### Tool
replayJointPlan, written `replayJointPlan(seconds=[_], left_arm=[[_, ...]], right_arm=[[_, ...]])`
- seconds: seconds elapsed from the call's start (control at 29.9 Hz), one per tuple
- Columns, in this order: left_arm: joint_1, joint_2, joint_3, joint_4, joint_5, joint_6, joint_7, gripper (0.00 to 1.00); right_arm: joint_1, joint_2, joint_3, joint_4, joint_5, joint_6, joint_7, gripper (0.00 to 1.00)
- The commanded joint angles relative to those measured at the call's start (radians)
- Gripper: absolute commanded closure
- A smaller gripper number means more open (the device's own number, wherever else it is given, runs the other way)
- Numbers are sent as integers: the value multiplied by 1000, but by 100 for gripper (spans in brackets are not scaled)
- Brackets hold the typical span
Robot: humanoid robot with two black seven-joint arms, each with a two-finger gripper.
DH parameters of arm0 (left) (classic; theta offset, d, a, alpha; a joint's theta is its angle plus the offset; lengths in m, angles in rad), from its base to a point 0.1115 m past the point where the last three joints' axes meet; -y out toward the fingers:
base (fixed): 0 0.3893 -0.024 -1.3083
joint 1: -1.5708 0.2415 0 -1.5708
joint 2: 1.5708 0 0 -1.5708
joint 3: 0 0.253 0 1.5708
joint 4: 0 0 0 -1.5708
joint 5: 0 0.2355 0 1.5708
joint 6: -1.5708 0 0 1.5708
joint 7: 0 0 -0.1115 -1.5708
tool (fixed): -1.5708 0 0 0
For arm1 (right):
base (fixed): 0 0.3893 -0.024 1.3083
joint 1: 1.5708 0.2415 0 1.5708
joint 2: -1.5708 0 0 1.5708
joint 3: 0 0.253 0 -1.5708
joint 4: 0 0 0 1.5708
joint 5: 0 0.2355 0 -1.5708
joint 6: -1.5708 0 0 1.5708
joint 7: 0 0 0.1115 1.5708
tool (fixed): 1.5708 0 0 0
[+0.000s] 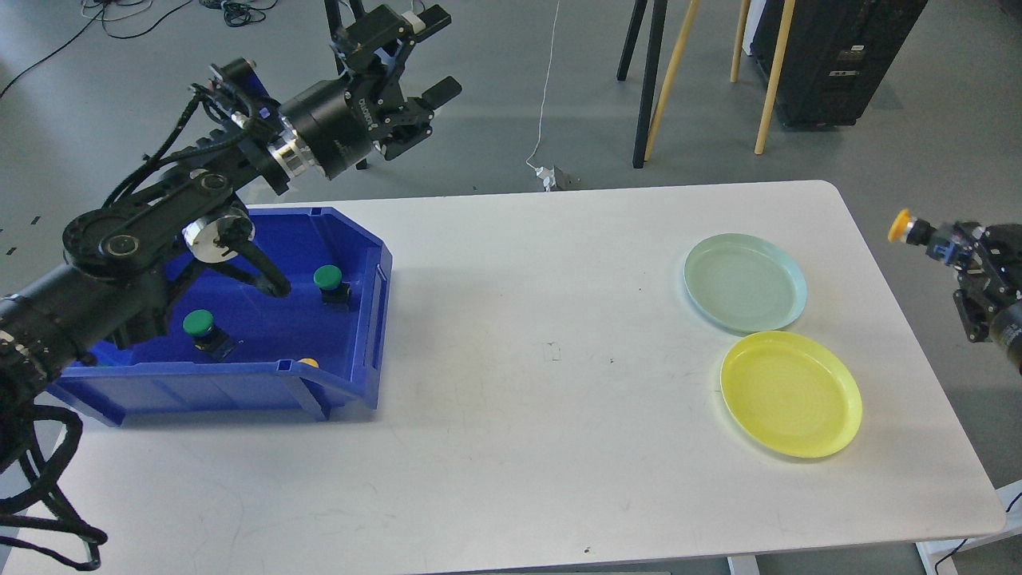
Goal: Pass button and place on color plate
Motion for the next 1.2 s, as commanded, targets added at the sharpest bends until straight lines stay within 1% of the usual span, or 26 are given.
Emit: replayJointPlan(seconds=[0.0,0.07,0.13,0.2,0.27,0.33,0.4,0.43,0.47,0.5,0.53,0.57,0.6,0.63,0.67,0.7,0.77,0.84,0.9,0.97,1.04,1.1,1.17], left_arm=[[-1,109,9,9,22,0,0,3],[-4,184,12,15,113,0,0,1],[-4,265,12,27,292,0,0,1],[-3,322,12,30,507,0,0,1],[-3,359,12,34,694,0,0,1],[2,399,13,34,862,0,0,1],[14,426,38,35,1021,0,0,1],[20,433,65,35,1090,0,0,1],[20,439,97,35,1155,0,0,1],[19,445,127,35,1195,0,0,1],[16,449,160,35,1224,0,0,1],[14,453,188,35,1240,0,0,1],[10,454,214,37,1244,0,0,1],[10,454,234,44,1246,0,0,1],[10,453,245,55,1246,0,0,1],[10,446,254,66,1246,0,0,1],[14,437,269,81,1249,0,0,1],[14,410,291,99,1251,0,0,1],[17,371,314,144,1251,0,0,1],[19,335,337,199,1247,0,0,1],[20,298,355,248,1244,0,0,1],[20,270,375,277,1241,0,0,1],[22,258,397,291,1240,0,0,1]], right_arm=[[-64,-3,-18,2,-217,-111,-1,99],[-66,4,-58,2,-313,-128,-7,99],[-55,7,-107,3,-360,-138,-16,99],[-40,45,-150,0,-387,-138,-33,99],[-1,104,-201,-9,-411,-138,-57,99],[45,137,-273,-38,-436,-138,-83,98],[86,162,-337,-89,-433,-140,-96,95],[103,182,-354,-101,-431,-140,-97,92],[112,205,-362,-103,-431,-141,-99,85],[118,225,-362,-101,-430,-141,-100,75],[122,239,-360,-95,-428,-141,-103,59],[122,239,-359,-90,-423,-141,-103,48],[122,236,-354,-83,-420,-140,-105,30],[122,234,-350,-78,-419,-138,-106,0],[122,233,-342,-75,-419,-137,-108,3],[122,231,-328,-74,-417,-137,-109,0],[122,218,-272,-55,-390,-126,-114,0],[122,191,-189,-3,-286,-90,-131,0],[122,158,-99,37,-121,8,-158,0],[120,133,9,46,31,125,-165,0],[119,130,87,42,127,208,-168,0],[118,128,126,37,173,250,-168,0],[118,128,137,34,181,259,-169,0]])
